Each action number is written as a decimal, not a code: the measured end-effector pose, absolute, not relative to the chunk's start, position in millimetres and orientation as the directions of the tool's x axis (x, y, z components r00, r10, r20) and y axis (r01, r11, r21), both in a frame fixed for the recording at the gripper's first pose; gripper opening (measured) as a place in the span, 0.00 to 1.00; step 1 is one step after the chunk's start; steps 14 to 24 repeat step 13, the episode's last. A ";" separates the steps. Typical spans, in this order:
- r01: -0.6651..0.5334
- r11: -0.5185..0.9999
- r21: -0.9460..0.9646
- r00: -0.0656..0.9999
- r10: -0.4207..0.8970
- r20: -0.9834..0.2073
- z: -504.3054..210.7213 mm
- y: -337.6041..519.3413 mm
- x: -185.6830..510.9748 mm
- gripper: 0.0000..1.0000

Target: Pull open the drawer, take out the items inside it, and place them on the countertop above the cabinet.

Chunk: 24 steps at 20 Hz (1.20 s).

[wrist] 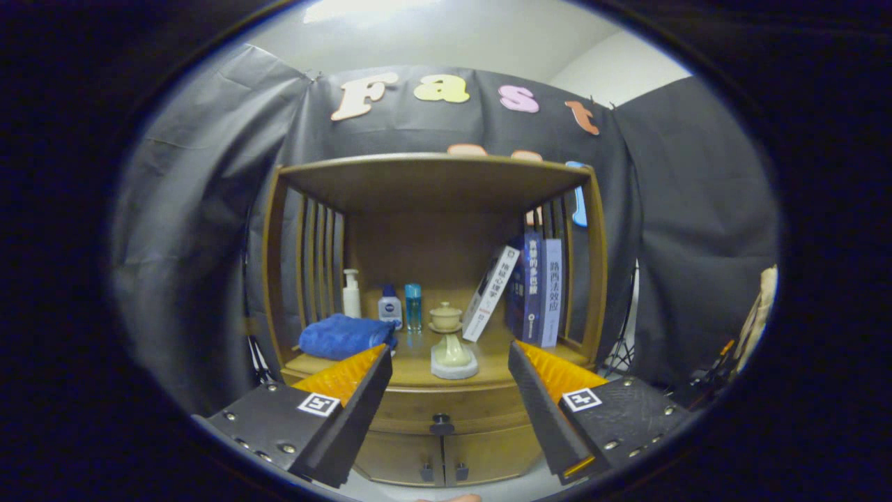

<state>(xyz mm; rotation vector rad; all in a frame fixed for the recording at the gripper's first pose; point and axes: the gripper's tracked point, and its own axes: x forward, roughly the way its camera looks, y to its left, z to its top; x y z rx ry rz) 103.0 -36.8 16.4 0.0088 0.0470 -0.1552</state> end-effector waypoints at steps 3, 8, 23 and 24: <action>0.145 0.989 0.022 0.989 -0.145 0.010 44.5 -34.7 84.2 1.00; 0.169 0.983 0.070 0.983 -0.173 0.062 71.9 -38.0 56.3 1.00; 0.128 0.992 0.019 0.992 -0.128 0.003 71.4 -30.5 34.0 1.00; 0.128 0.992 0.019 0.992 -0.128 0.003 71.4 -30.5 34.0 1.00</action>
